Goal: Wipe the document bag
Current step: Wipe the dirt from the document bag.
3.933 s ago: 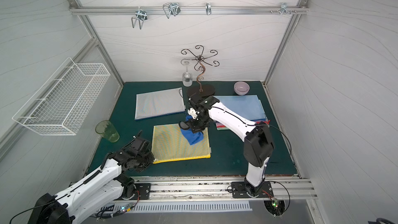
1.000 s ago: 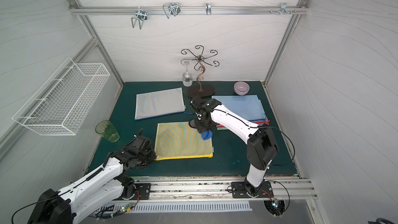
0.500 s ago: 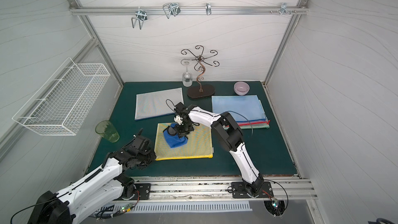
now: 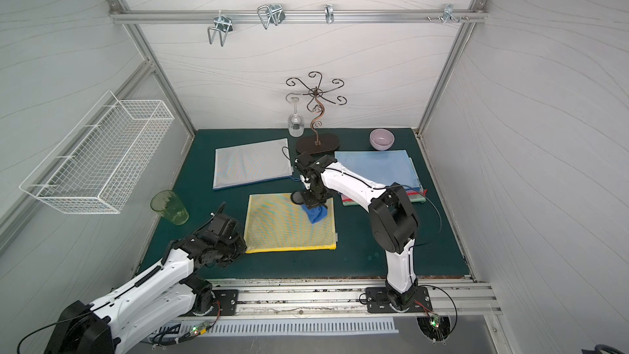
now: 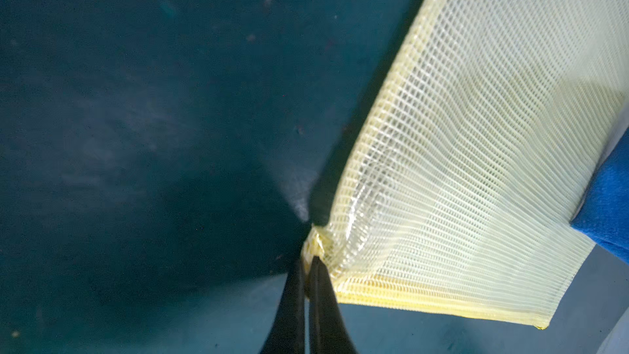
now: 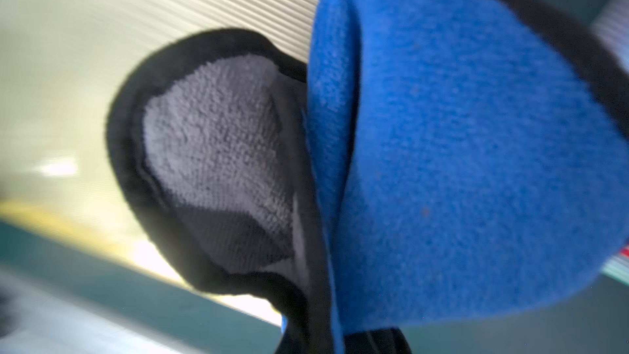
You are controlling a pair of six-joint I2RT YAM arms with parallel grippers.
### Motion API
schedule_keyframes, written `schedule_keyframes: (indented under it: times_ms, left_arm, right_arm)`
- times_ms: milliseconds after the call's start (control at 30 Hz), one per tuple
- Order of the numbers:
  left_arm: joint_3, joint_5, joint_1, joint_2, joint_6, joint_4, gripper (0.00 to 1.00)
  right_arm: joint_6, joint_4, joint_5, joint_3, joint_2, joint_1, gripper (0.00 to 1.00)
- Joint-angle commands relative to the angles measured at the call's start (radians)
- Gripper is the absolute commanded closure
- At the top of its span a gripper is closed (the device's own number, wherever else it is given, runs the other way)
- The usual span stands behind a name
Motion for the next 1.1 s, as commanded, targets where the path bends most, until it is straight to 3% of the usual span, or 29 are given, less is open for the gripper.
schedule_keyframes:
  times_ms: [0, 167, 300, 400, 567, 633, 733, 800, 933, 1067]
  left_arm:
    - [0.039, 0.009, 0.005, 0.021, 0.017, 0.012, 1.0]
    - [0.035, 0.018, 0.006, 0.029, 0.016, 0.018, 1.0]
    - [0.042, 0.012, 0.006, 0.024, 0.016, 0.014, 1.0]
    - [0.045, 0.01, 0.008, 0.021, 0.014, 0.013, 1.0]
    - [0.04, 0.004, 0.008, 0.013, 0.011, 0.02, 1.0]
    - [0.038, 0.004, 0.011, 0.013, 0.011, 0.024, 1.0]
    - [0.033, 0.009, 0.012, 0.015, 0.012, 0.033, 1.0]
    - [0.032, 0.01, 0.014, 0.019, 0.011, 0.035, 1.0]
    - [0.033, 0.02, 0.016, 0.029, 0.011, 0.039, 1.0]
    - [0.04, 0.023, 0.016, 0.037, 0.011, 0.036, 1.0]
  right_arm:
    - [0.038, 0.113, -0.352, 0.082, 0.086, 0.028, 1.0]
    - [0.109, 0.239, -0.488, 0.197, 0.263, 0.057, 1.0]
    - [0.105, 0.23, -0.44, 0.284, 0.393, 0.058, 1.0]
    - [0.095, 0.168, -0.281, 0.26, 0.401, 0.032, 1.0]
    - [0.049, -0.04, 0.275, 0.089, 0.228, -0.017, 1.0]
    - [0.037, -0.065, 0.394, -0.016, 0.143, -0.046, 1.0]
    - [0.011, -0.083, 0.424, -0.13, 0.036, -0.076, 1.0]
    - [-0.027, -0.106, 0.391, -0.141, -0.008, -0.057, 1.0]
    - [-0.099, -0.168, 0.055, 0.012, -0.011, 0.057, 1.0]
    - [-0.033, -0.052, -0.315, 0.112, 0.074, 0.116, 1.0]
